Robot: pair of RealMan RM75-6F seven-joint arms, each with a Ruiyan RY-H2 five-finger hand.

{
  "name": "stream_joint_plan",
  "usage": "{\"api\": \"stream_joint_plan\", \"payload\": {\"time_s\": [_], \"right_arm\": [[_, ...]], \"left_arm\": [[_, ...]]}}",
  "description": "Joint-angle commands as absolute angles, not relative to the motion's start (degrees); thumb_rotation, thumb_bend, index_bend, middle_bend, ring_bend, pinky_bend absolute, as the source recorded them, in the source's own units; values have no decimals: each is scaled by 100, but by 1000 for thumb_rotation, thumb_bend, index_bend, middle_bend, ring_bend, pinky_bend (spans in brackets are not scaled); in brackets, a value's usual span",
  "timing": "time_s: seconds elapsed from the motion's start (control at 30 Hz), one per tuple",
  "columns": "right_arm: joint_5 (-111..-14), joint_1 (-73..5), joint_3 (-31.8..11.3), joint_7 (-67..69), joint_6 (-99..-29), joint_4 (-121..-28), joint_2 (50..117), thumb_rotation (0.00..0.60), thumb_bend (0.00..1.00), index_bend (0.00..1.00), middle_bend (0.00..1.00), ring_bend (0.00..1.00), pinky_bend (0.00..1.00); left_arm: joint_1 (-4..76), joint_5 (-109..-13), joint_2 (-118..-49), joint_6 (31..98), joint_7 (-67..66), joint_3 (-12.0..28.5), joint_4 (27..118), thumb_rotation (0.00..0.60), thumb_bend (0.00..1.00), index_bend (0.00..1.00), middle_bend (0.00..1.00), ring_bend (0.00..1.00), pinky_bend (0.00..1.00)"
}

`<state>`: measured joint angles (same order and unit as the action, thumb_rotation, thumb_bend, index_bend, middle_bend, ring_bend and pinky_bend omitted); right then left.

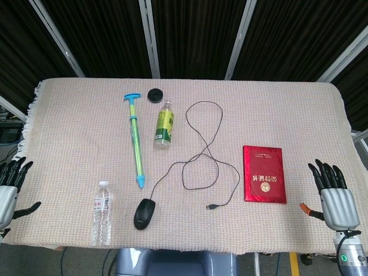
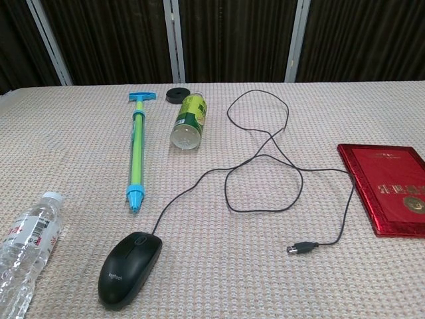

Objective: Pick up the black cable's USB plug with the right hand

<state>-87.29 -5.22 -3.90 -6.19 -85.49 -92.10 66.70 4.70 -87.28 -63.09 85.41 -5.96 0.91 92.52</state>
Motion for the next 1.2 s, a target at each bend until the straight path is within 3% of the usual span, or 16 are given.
{"api": "stream_joint_plan", "payload": {"time_s": [0.03,0.23,0.47,0.77,1.0,1.2], "right_arm": [[-8738,-518,-385,-635,-8558,-9217,6666,600,4,65,0,0,0],[-8715,-499,-388,-575,-8573,-9233,6634,600,11,91,9,0,0],[-8804,-550,-384,-237,-8523,-9474,6555,600,56,272,169,3,0],[-8872,-1134,-386,-214,-7566,-10362,6395,600,68,389,214,35,0],[-8729,-1695,-414,-899,-6727,-10607,6823,600,71,476,216,35,0],[-8189,-1994,-444,-1623,-6265,-10536,7636,600,84,490,222,34,0]], "left_arm": [[462,-8731,-6307,8548,-589,85,9254,600,97,69,0,0,1],[464,-8760,-6307,8548,-628,75,9283,600,98,69,0,0,2],[459,-8720,-6306,8513,-606,71,9318,600,96,69,0,0,1],[494,-8703,-6333,8436,-650,69,9365,600,98,70,0,0,2],[499,-8752,-6339,8432,-632,46,9365,600,97,71,0,0,2],[493,-8762,-6319,8421,-565,25,9359,600,97,72,0,0,2]]}}
